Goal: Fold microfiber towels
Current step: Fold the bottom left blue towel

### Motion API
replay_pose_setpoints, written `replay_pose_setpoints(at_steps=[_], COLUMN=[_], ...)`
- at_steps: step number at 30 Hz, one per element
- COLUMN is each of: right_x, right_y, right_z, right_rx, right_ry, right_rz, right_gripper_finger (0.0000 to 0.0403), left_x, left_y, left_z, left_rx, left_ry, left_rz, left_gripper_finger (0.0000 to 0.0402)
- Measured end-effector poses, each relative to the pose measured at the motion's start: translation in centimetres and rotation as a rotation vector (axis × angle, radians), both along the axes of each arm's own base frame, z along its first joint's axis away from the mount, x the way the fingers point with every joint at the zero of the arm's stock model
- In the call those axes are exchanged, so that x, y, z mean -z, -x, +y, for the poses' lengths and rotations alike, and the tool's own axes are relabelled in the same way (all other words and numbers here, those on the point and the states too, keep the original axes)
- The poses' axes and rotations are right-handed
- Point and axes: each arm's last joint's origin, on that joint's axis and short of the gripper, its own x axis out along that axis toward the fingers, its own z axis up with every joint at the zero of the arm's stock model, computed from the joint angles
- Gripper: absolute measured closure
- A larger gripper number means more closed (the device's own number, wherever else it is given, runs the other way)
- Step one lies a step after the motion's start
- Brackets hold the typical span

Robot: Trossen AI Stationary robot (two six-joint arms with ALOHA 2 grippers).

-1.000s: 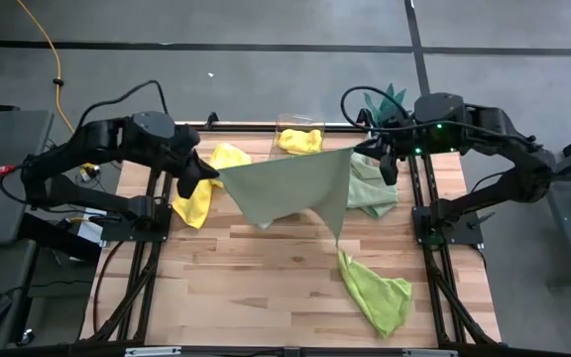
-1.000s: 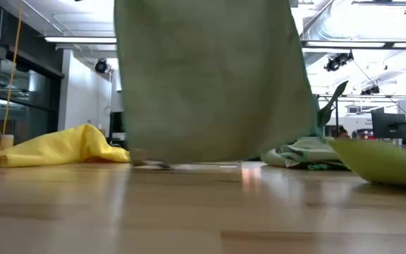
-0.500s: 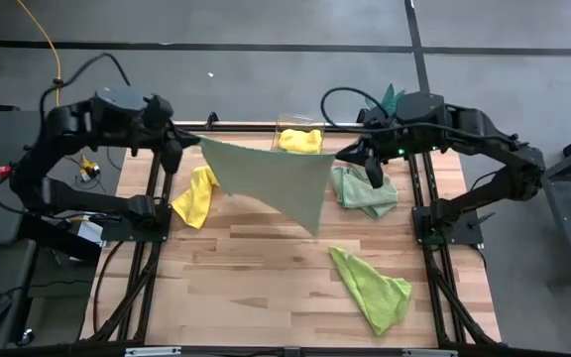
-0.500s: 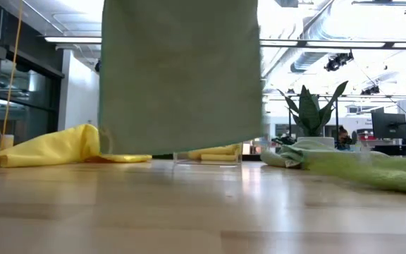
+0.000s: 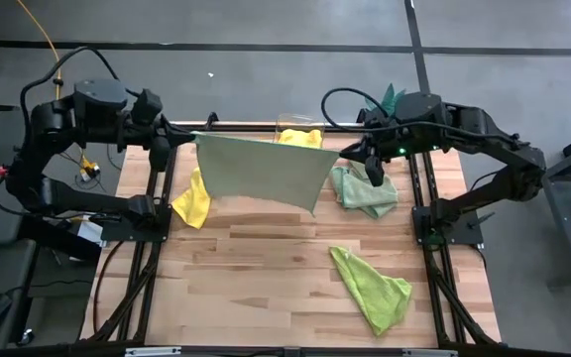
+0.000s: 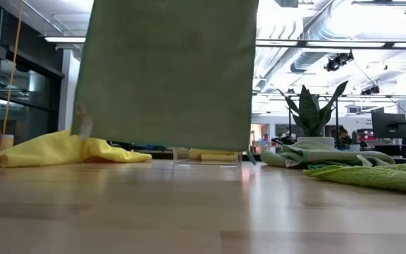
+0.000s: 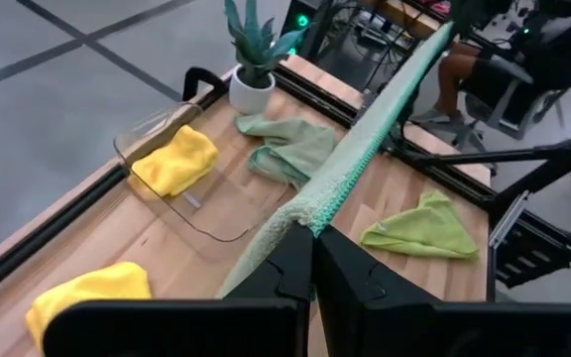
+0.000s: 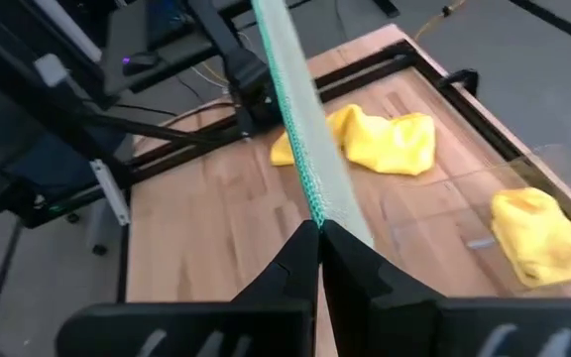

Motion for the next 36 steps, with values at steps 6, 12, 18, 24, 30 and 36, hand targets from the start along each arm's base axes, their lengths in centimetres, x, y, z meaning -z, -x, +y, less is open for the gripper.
replay_pose_setpoints(at_steps=[6, 12, 18, 24, 30, 36], right_x=[0.6, 1.0, 1.1, 1.4, 1.6, 1.9], right_y=[0.5, 0.9, 1.6, 2.2, 1.9, 1.1], right_z=[-1.0, -2.3, -3.5, -4.7, -4.9, -4.8], right_rx=[0.020, 0.038, 0.034, 0.048, 0.054, 0.031], right_ry=[0.033, 0.076, 0.128, 0.151, 0.108, 0.124], right_rz=[0.074, 0.130, 0.160, 0.201, 0.196, 0.210], right_gripper_finger=[0.0403, 0.0403, 0.0401, 0.0402, 0.0402, 0.0403], left_x=[0.6, 1.3, 1.8, 2.2, 2.5, 2.7], left_y=[-0.5, -1.4, -2.1, -3.1, -3.9, -4.7], left_z=[0.3, 0.9, 1.7, 2.5, 2.6, 2.6], left_rx=[0.015, 0.006, -0.072, -0.091, -0.053, -0.023], left_ry=[0.000, 0.007, -0.062, -0.126, -0.093, -0.081], left_rz=[0.078, 0.154, 0.255, 0.331, 0.331, 0.330], left_gripper_finger=[0.0402, 0.0402, 0.0401, 0.0402, 0.0401, 0.0401])
